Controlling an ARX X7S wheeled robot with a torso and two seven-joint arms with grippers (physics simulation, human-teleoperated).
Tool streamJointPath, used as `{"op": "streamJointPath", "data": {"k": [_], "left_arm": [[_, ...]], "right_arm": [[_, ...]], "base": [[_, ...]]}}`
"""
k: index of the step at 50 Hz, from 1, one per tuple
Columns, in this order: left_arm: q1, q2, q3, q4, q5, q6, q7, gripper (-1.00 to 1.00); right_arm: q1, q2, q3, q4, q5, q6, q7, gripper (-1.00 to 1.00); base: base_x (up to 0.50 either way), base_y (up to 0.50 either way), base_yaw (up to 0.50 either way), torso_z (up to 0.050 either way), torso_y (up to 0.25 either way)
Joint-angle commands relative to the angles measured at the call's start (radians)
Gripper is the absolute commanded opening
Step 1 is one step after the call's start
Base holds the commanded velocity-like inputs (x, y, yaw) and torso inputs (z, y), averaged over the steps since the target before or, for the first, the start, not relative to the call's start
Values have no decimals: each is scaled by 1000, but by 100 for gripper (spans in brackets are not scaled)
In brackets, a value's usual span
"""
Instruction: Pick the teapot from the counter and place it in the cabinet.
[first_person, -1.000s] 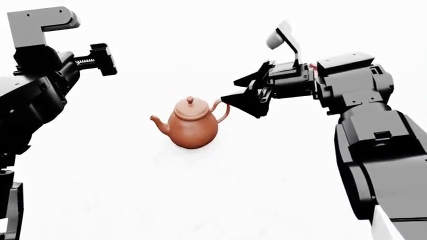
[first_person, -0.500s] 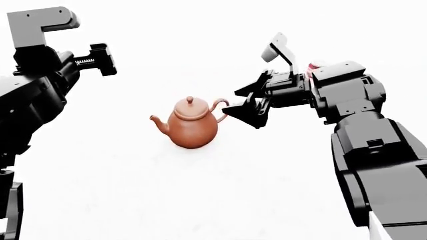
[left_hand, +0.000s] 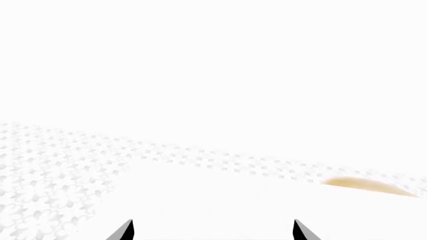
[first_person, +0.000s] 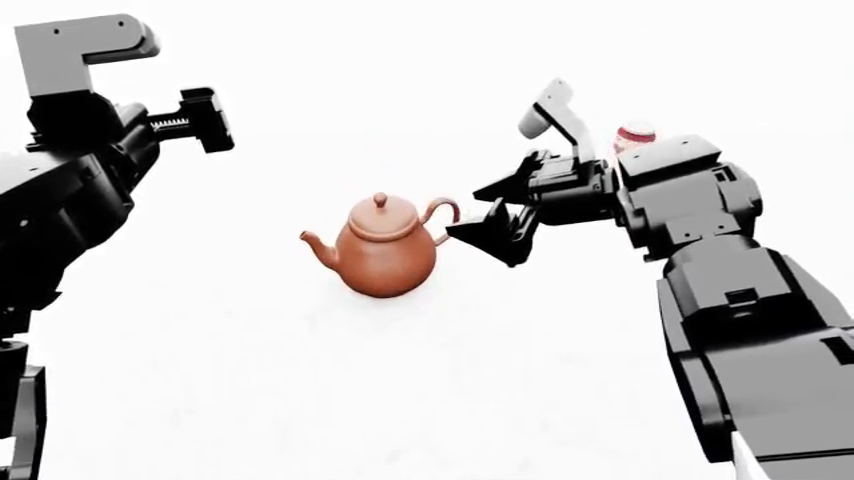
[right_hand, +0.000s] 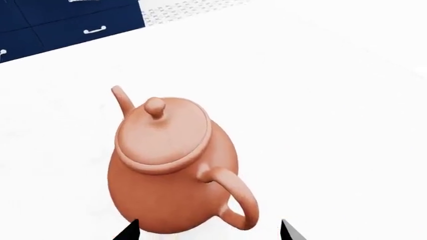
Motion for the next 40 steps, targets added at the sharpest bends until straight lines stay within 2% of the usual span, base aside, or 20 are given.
{"op": "streamJointPath", "data": {"k": [1, 30, 40], "left_arm": [[-4, 1, 2, -7, 2, 3, 1, 100], [-9, 2, 6, -16, 4, 9, 1, 100], [-9, 2, 6, -15, 3, 9, 0, 100]], "right_arm": [[-8, -2, -8, 0, 0, -6, 40, 100], [-15, -18, 10, 0, 4, -19, 114, 100], [-22, -20, 5, 0, -1, -12, 191, 100]], "base": [[0, 0, 0, 0, 0], [0, 0, 0, 0, 0], [0, 0, 0, 0, 0]]}}
